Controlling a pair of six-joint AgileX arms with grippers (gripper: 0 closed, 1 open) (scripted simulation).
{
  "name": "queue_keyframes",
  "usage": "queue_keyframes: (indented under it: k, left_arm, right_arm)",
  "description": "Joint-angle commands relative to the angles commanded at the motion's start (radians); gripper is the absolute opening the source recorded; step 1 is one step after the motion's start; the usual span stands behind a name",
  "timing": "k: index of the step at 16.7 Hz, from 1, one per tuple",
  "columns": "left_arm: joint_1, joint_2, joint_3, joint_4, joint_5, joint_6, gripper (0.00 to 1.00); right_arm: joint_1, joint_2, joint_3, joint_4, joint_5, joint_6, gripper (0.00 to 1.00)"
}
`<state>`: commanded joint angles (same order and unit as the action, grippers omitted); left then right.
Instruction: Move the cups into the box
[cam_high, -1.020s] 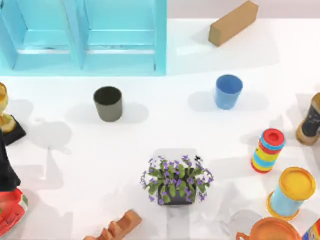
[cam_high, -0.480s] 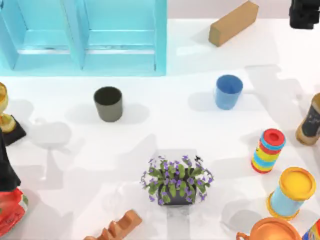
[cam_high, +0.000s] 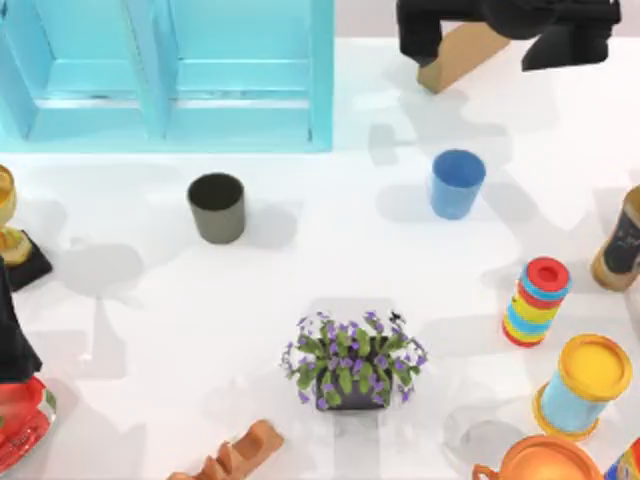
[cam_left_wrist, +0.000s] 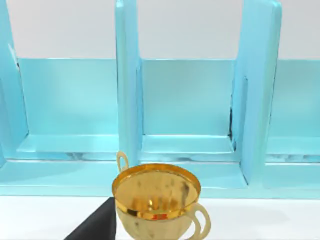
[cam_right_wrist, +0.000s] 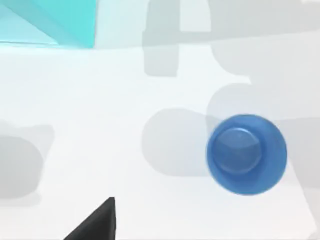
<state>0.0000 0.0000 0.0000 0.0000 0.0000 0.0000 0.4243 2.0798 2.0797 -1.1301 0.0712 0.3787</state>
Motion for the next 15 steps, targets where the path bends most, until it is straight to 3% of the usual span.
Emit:
queue_keyframes:
  k: [6, 15]
  left_arm:
    - [0.000, 0.000, 0.000, 0.000, 0.000, 0.000, 1.00]
    - [0.000, 0.000, 0.000, 0.000, 0.000, 0.000, 1.00]
  right_arm:
    - [0.036, 0.284, 0.242, -0.192, 0.021, 0.080, 1.00]
    - [0.030, 0.313, 0.244, -0.197, 0.025, 0.091, 1.00]
